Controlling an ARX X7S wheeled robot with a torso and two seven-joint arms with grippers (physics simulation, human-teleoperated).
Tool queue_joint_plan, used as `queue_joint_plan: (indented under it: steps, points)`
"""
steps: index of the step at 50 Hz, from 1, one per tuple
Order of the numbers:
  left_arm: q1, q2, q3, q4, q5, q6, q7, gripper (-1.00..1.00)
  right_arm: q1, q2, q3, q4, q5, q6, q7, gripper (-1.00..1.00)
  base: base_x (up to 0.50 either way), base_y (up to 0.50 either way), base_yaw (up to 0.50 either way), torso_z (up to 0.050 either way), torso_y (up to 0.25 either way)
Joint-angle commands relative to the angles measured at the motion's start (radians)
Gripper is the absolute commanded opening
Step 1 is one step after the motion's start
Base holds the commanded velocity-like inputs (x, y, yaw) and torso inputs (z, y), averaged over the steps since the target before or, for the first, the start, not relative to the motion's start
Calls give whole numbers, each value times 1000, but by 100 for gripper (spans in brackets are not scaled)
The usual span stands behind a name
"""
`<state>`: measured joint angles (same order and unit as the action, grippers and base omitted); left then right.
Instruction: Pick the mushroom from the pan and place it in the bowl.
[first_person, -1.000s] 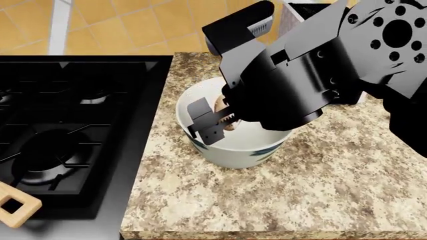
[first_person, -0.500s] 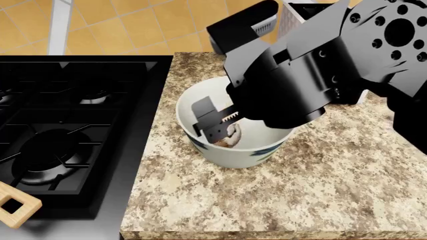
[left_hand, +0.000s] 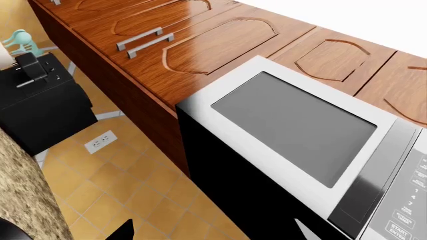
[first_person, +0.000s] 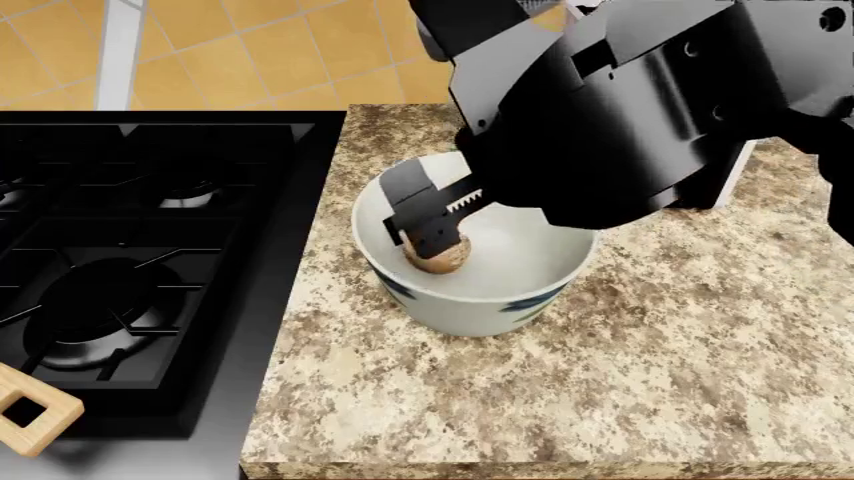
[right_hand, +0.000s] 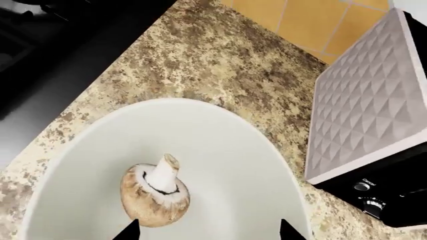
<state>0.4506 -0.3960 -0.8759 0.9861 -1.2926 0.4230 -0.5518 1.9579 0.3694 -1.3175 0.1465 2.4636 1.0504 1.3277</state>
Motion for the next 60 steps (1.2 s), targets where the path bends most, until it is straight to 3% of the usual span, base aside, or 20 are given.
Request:
queue_joint_plan:
  steps: [1, 13, 29, 46, 60]
  points:
    - [4, -1, -4, 4, -2, 2, -3, 100, 92, -3, 11, -6, 40, 24, 18, 100, 0, 0, 0, 0, 0]
    - [-6, -5, 4, -6, 3, -1, 0, 100, 179, 16, 46, -15, 48, 40, 16, 100, 0, 0, 0, 0, 0]
    - [-3, -7, 2, 2, 8, -3, -1, 100, 178, 99, 210, -165, -70, -44, -53, 100, 0, 0, 0, 0, 0]
    - [-4, -12, 10, 14, 23, -8, -16, 100, 11, 229, 291, -427, -312, -140, -71, 100, 0, 0, 0, 0, 0]
    - [5, -15, 4, 10, 15, 3, -13, 100, -101, 233, 360, -683, -493, -261, -44, 100, 0, 0, 0, 0, 0]
